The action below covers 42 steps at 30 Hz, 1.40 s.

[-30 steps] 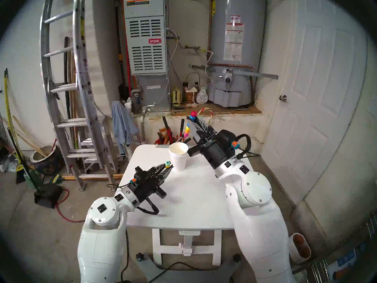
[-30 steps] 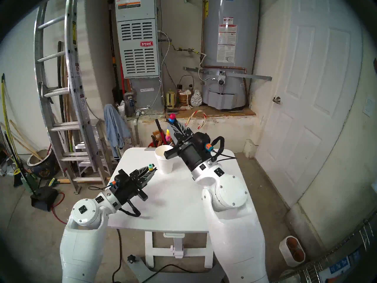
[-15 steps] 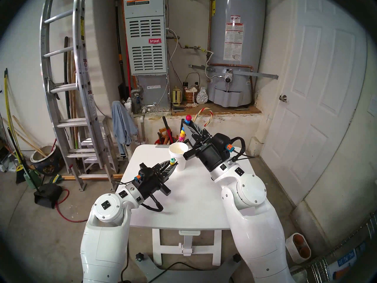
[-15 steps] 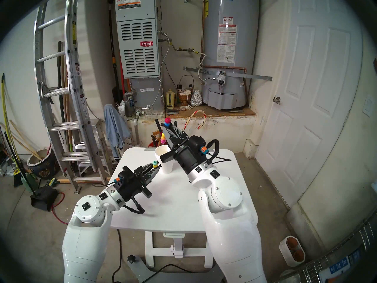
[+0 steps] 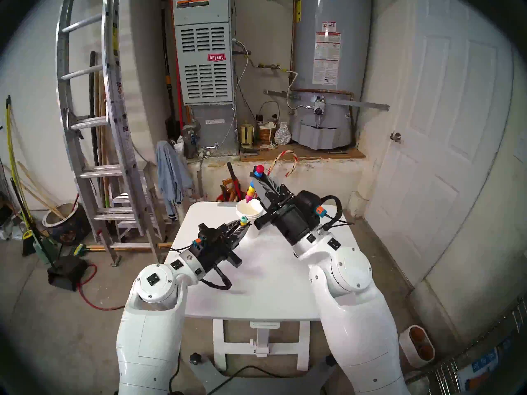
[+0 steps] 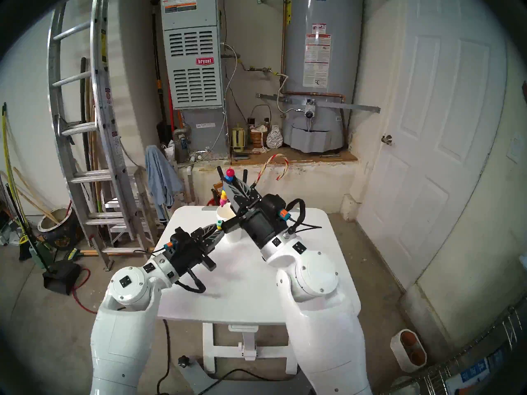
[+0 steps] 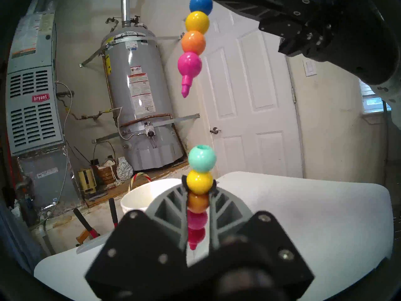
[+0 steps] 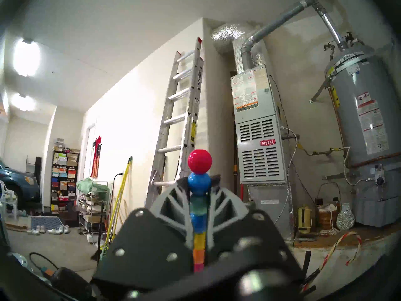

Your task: Switch the marker to another color

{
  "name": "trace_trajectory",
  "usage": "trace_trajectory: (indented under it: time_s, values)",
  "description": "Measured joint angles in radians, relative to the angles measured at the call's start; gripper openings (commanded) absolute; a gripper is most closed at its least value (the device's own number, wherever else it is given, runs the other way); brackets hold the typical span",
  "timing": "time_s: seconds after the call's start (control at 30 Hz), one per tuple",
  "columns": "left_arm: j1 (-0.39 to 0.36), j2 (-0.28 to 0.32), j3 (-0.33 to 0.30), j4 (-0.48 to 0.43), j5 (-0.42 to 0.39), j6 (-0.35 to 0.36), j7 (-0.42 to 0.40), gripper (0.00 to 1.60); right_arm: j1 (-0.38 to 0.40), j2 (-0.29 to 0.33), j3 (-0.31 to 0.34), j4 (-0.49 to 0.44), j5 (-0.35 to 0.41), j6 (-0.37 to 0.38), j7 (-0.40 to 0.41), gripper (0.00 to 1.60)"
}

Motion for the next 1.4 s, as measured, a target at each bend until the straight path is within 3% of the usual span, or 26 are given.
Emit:
trace_trajectory:
  time_s: [1.4]
  values:
    - [-0.020, -0.004, 0.013, 0.000, -0.001, 0.007, 0.005, 0.00, -0.022, 0.005, 0.005, 0.007, -0.005, -0.011, 0.012, 0.00]
